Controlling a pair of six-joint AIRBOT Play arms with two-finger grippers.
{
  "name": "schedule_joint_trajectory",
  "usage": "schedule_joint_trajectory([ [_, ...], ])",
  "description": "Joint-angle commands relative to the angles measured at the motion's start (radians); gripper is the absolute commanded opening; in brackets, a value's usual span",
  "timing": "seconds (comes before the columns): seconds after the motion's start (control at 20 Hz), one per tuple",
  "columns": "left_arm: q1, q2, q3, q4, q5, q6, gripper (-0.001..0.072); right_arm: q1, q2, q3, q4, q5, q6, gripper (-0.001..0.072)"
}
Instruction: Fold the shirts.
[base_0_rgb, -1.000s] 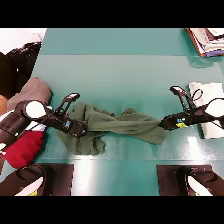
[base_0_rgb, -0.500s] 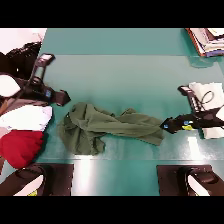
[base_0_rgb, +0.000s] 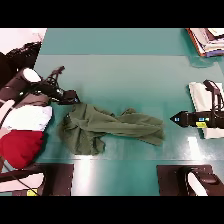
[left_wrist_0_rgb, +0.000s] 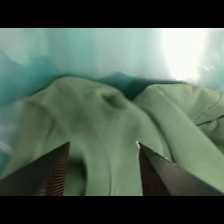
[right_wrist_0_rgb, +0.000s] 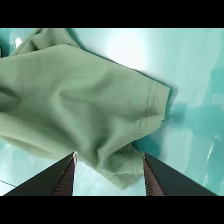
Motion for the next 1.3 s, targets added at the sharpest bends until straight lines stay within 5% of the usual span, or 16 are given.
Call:
schedule_joint_trajectory([
  [0.0,0.001,-0.121,0.002,-0.117,-0.013,0.029,0.0512,-0.021,-0.060,0.000,0.023,0.006,-0.002,0.0479],
  [0.1,0.002,-0.127,0.003,-0.113,0.021,0.028,0.0463,-0.021,-0.110,0.000,0.023,-0.003,-0.011,0.0479],
  [0.2,0.002,-0.126,0.012,-0.113,0.039,0.028,0.0041,-0.018,-0.168,0.000,0.023,-0.016,-0.038,0.0479],
  [0.6,0.002,-0.124,0.183,-0.072,-0.019,0.053,0.0033,0.100,-0.503,0.223,-0.111,-0.029,-0.103,0.0481],
  [0.8,0.002,-0.124,0.182,-0.072,-0.018,0.054,0.0033,0.129,-0.671,0.338,0.022,-0.048,-0.237,0.0481],
  [1.25,0.002,-0.124,0.182,-0.072,-0.029,0.054,0.0034,0.390,-1.041,0.644,0.024,0.031,-0.286,0.0481],
])
